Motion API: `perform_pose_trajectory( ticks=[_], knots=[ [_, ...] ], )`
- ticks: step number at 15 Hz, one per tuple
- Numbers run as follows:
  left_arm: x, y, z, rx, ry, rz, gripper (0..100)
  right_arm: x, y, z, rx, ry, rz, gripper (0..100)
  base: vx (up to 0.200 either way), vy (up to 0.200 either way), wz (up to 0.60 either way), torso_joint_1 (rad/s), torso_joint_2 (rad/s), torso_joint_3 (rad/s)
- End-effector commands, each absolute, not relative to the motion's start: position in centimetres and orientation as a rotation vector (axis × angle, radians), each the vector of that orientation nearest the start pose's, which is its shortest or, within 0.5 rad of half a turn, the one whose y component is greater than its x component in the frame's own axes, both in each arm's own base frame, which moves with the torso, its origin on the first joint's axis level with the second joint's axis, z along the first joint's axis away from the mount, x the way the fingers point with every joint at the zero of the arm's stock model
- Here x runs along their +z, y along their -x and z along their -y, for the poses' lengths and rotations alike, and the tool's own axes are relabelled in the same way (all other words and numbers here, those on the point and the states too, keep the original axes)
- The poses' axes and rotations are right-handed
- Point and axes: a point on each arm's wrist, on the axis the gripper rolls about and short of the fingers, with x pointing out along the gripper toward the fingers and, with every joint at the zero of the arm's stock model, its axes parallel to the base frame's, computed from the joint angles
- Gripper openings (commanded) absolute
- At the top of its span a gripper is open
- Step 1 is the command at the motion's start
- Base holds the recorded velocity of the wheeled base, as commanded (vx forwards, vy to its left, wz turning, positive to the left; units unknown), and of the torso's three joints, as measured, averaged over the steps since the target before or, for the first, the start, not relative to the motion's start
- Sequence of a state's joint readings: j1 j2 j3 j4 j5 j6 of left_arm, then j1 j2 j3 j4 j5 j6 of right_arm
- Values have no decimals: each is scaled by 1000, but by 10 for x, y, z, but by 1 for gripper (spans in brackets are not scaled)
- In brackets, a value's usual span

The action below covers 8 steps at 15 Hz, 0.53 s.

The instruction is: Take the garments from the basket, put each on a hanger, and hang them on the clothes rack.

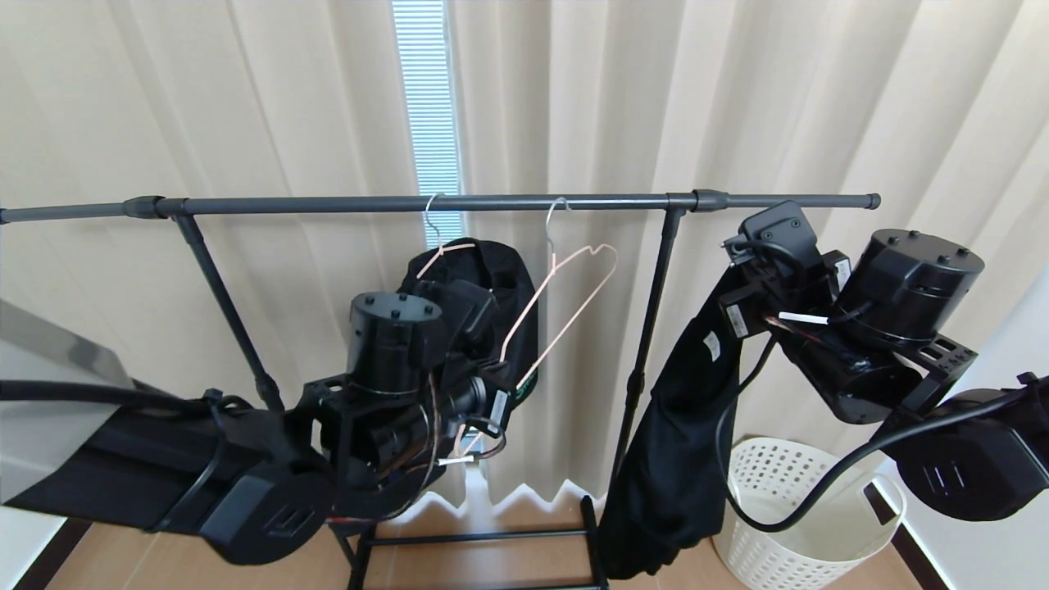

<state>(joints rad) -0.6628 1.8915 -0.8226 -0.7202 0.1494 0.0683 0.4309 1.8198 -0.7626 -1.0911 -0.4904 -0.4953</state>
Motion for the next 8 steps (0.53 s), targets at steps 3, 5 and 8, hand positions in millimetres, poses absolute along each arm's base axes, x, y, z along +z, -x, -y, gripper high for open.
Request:
perform_pose_trajectory(
  ticks=[3,5,8],
  knots=[
    [124,-222,182,-556,-194,-260,0,177,-303,-124,-74,484,8,0,0,0,0,0,0,0],
    [118,-209,175,-574,-212,-254,0,178,-301,-123,-76,484,8,0,0,0,0,0,0,0],
    [113,-201,174,-597,-217,-266,0,178,-306,-116,-105,484,4,0,0,0,0,0,0,0]
  ],
)
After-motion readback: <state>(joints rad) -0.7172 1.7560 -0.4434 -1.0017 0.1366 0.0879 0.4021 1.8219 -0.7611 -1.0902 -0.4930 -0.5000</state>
